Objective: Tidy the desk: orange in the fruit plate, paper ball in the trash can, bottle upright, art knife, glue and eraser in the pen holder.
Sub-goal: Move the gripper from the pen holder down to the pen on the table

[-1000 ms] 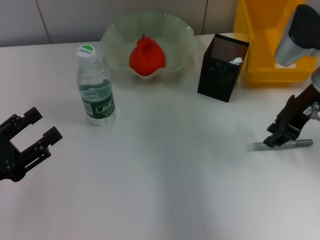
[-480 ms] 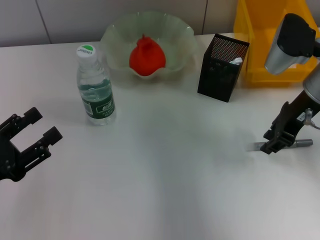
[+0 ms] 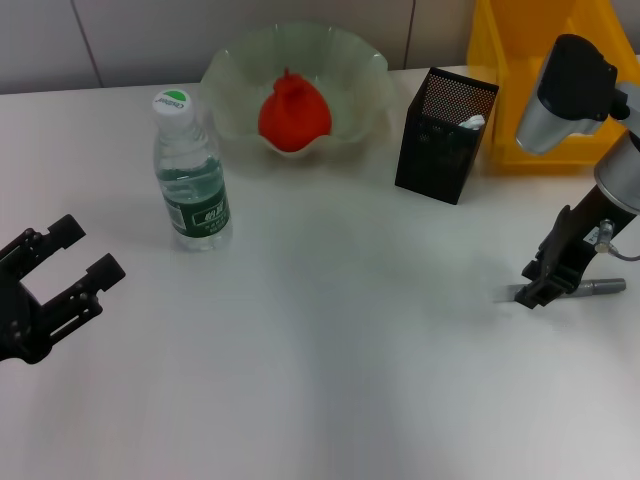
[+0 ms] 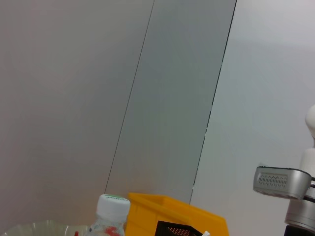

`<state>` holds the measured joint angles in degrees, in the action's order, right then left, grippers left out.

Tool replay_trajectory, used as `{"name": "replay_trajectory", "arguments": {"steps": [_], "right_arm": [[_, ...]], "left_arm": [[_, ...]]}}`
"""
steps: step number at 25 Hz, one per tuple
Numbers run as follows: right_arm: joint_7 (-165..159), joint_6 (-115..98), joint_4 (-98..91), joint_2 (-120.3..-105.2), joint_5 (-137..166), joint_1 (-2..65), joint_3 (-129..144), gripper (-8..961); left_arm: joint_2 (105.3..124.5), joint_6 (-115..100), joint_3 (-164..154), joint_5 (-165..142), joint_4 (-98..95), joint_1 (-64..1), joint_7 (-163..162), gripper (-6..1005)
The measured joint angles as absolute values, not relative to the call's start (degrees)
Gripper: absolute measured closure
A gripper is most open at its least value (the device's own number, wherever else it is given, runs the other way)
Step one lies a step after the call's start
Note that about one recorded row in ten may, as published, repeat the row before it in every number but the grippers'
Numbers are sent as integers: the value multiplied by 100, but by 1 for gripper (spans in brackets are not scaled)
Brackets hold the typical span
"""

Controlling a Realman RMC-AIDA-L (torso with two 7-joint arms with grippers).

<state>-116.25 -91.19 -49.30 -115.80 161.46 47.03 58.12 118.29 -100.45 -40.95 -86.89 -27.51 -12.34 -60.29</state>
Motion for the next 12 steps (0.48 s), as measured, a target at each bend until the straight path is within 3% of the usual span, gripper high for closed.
{"name": "replay_trajectory", "arguments": {"steps": [12], "right_arm": [[-11697, -9011, -4751, -11668, 16435, 4828, 5809, 600]], "left_arm": [[11821, -10052, -4095, -8693, -2751, -1230, -6029, 261]]}}
